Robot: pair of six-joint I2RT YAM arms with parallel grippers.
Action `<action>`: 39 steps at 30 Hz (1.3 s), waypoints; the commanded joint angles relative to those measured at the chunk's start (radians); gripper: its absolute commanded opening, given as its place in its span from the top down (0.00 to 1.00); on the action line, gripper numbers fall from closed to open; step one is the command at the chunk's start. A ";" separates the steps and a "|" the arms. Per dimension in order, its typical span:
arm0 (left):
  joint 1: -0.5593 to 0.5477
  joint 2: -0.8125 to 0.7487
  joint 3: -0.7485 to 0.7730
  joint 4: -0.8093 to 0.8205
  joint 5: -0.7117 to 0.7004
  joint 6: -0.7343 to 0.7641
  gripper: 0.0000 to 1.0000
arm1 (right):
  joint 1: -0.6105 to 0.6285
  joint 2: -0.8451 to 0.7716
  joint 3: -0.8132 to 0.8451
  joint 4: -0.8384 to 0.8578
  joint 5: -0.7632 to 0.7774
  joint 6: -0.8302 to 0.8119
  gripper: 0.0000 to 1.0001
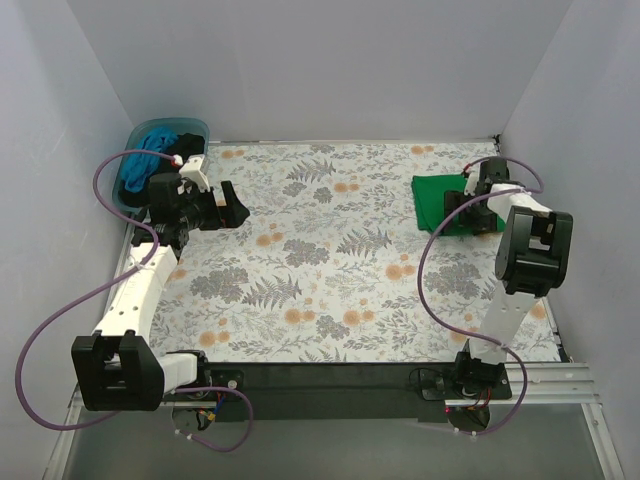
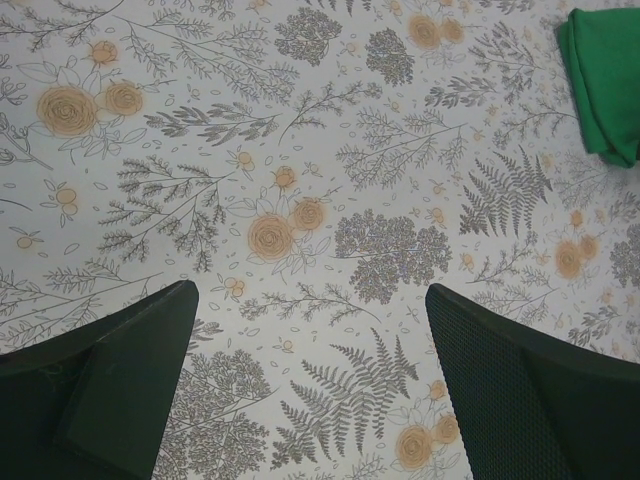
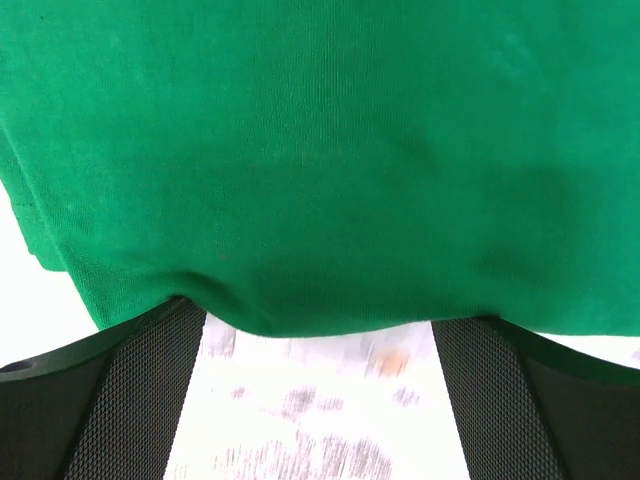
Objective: Fold and stack the t-shirts
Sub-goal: Neatly place the folded tshirt to the corner
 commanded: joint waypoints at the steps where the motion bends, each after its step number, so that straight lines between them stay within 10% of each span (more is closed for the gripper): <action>1: 0.002 -0.011 0.001 -0.011 -0.011 0.020 0.02 | -0.002 0.133 0.070 0.085 -0.016 0.013 0.02; 27: 0.002 0.081 0.048 -0.027 -0.026 0.040 0.02 | -0.001 0.433 0.510 0.083 -0.056 0.061 0.02; 39: 0.002 0.204 0.287 -0.249 0.040 -0.001 0.02 | 0.008 -0.002 0.392 0.061 -0.117 -0.065 0.02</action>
